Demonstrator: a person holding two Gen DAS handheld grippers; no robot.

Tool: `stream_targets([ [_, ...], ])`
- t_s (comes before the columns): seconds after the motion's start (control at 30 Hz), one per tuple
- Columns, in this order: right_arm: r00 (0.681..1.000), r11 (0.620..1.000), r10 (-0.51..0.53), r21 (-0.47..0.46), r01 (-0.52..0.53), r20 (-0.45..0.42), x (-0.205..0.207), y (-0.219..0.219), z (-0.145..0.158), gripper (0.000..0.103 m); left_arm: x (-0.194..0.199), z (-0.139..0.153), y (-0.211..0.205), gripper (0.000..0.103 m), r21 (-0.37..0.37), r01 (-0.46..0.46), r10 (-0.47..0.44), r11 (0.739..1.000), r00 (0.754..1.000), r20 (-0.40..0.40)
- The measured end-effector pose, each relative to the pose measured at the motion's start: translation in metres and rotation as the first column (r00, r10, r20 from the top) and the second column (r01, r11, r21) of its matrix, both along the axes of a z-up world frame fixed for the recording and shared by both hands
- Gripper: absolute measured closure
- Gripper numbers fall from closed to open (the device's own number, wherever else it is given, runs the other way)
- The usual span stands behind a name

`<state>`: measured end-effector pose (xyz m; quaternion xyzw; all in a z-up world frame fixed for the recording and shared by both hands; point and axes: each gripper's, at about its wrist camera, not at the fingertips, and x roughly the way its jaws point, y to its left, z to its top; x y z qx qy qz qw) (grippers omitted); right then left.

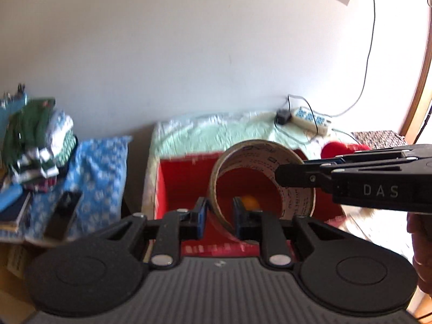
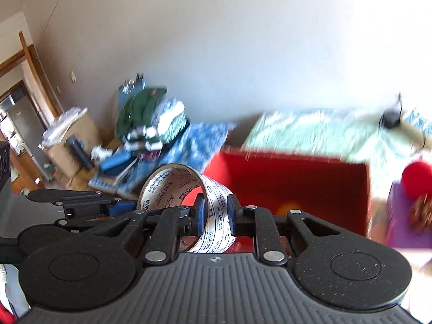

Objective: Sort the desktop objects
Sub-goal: 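Lift the tape roll, tipping out pine cones, and carry it over the box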

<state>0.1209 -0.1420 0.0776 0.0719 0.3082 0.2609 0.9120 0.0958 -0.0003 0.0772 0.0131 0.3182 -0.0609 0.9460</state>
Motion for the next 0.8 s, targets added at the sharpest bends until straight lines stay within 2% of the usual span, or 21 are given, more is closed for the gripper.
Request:
stream_targets([
  [0.07, 1.0, 1.0, -0.004, -0.01, 0.004, 0.015, 0.018, -0.001, 0.004, 0.085, 0.021, 0.001, 0.0, 0.084, -0.004, -0.013, 0.013, 1.0, 1.0, -0.005],
  [0.13, 1.0, 1.0, -0.012, -0.019, 0.012, -0.009, 0.04, -0.001, 0.002, 0.085, 0.045, -0.006, 0.002, 0.085, -0.004, -0.029, 0.029, 1.0, 0.999, -0.033],
  [0.23, 0.996, 0.999, -0.012, -0.032, 0.009, -0.09, 0.078, 0.002, -0.016, 0.086, 0.082, -0.029, 0.004, 0.089, 0.022, -0.054, 0.056, 0.998, 0.994, -0.099],
  [0.37, 0.973, 0.999, -0.009, -0.051, -0.003, -0.231, 0.123, 0.013, -0.052, 0.086, 0.115, -0.07, 0.003, 0.089, 0.075, -0.058, 0.071, 0.996, 0.978, -0.197],
  [0.53, 0.918, 0.996, -0.026, -0.094, -0.013, -0.396, 0.159, 0.027, -0.097, 0.086, 0.151, -0.114, -0.004, 0.09, 0.134, -0.052, 0.093, 0.99, 0.943, -0.319],
  [0.63, 0.887, 0.992, -0.046, -0.123, -0.012, -0.46, 0.169, 0.035, -0.116, 0.088, 0.168, -0.133, -0.008, 0.09, 0.173, -0.046, 0.11, 0.984, 0.919, -0.379],
  [0.8, 0.846, 0.985, -0.097, -0.17, 0.007, -0.524, 0.186, 0.043, -0.141, 0.092, 0.191, -0.156, -0.009, 0.086, 0.187, -0.029, 0.118, 0.982, 0.866, -0.486],
])
